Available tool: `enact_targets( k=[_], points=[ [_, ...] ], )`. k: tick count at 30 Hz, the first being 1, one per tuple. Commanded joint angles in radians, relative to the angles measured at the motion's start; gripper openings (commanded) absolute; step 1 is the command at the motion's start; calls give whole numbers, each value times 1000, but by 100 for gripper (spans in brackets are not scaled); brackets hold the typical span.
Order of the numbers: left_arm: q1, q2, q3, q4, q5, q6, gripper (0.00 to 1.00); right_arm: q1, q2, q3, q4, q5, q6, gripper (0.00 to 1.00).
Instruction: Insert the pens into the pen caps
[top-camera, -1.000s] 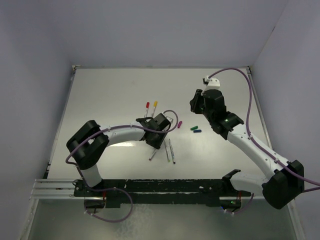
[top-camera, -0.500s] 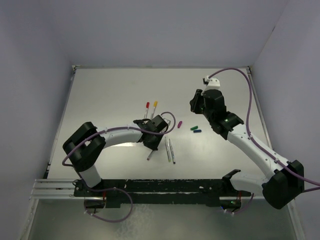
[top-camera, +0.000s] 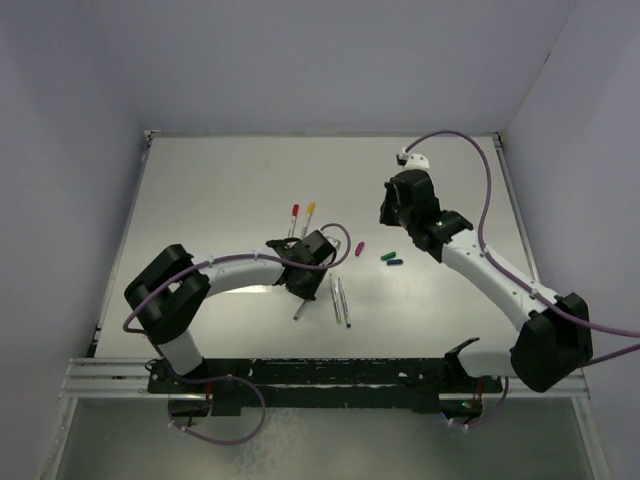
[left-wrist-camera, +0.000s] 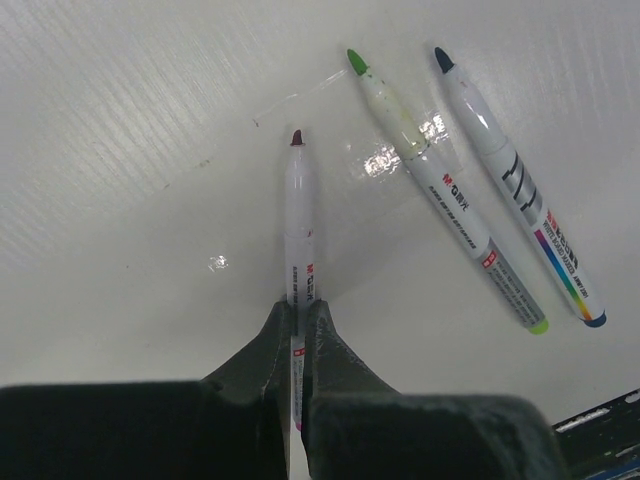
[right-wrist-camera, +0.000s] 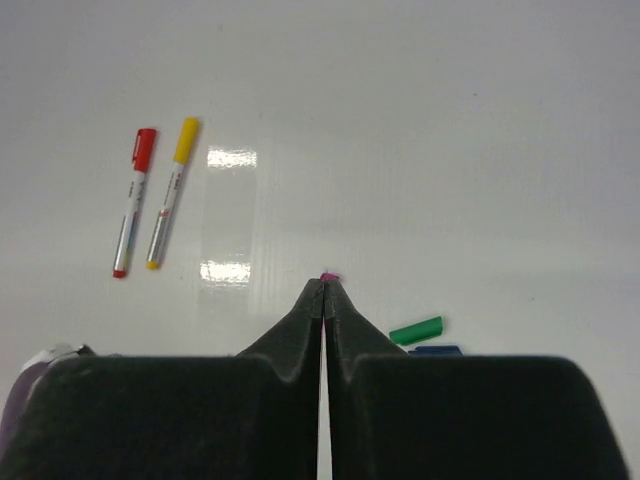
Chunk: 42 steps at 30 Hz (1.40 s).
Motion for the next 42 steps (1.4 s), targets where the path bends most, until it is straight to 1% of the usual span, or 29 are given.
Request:
enact_targets(
  k=[1,3,4,5,6,9,10,12,15,19,23,32,42],
  points=[
    [-3,-83,2,0,-54,-2,0,-12,103,99,-117,-33,38,0],
    [-3,-123,2,1,-87,-2,0,-12,136,96,-113,-64,51,0],
    [-3,-143,0,3,-103,-4,0,-11,149,90,-104,-82,57,4],
    [-3,-163,-4,6,-120,-6,0,-12,161,84,-95,-93,63,12],
    [-3,-183,-7,6,-136,-9,0,-11,174,80,-88,-98,69,17],
    [-2,-237,-26,18,-174,-15,0,-11,227,88,-77,-83,54,21],
    [-2,-249,-31,21,-182,-18,0,-11,247,95,-83,-89,56,25],
    [-2,-268,-43,24,-198,-28,0,-10,278,100,-86,-109,57,35],
    [-1,-300,-65,27,-220,-55,0,-10,310,94,-65,-128,57,40],
    [0,-351,-104,40,-230,-100,0,-10,354,106,-62,-145,61,42],
    [0,-370,-129,41,-225,-133,0,-10,400,122,-57,-158,66,42],
    [1,-391,-149,39,-227,-135,0,-8,470,154,-57,-180,94,43],
    [3,-379,-149,46,-224,-125,0,1,515,190,-128,-155,124,42]
  ],
)
